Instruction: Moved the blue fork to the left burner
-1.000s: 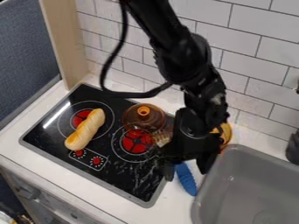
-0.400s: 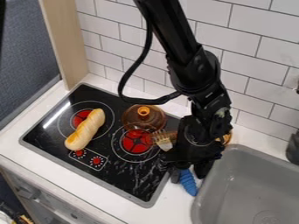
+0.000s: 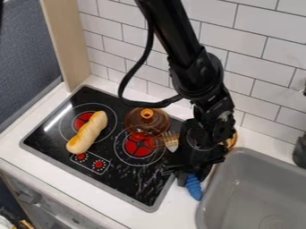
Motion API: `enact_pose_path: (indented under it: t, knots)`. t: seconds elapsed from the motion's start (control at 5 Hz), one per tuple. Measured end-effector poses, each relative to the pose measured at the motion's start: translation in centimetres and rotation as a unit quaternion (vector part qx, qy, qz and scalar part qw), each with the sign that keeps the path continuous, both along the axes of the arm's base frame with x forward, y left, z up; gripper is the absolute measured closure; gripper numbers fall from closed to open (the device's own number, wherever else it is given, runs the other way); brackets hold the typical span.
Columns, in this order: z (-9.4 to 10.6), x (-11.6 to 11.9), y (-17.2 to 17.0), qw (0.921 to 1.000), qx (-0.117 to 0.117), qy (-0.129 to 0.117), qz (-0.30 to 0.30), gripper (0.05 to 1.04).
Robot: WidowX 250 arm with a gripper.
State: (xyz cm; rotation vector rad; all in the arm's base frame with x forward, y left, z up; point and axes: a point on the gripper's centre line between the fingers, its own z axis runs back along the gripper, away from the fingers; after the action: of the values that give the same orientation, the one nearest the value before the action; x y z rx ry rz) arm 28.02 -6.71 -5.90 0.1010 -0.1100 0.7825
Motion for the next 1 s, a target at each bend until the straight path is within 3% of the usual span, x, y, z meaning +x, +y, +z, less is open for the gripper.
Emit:
enact_pose_path:
  t: [0.4, 0.6, 1.0]
  knots:
    - [1.8, -2.1, -0.9, 0.9995, -0.027, 0.014, 0.002, 0.661]
    - [3.8, -3.4, -0.8, 0.9983, -0.055, 0.003, 0.02, 0.662]
    - [7.1, -5.0, 2.2, 0.9908, -0.102, -0.001, 0.089, 0.661]
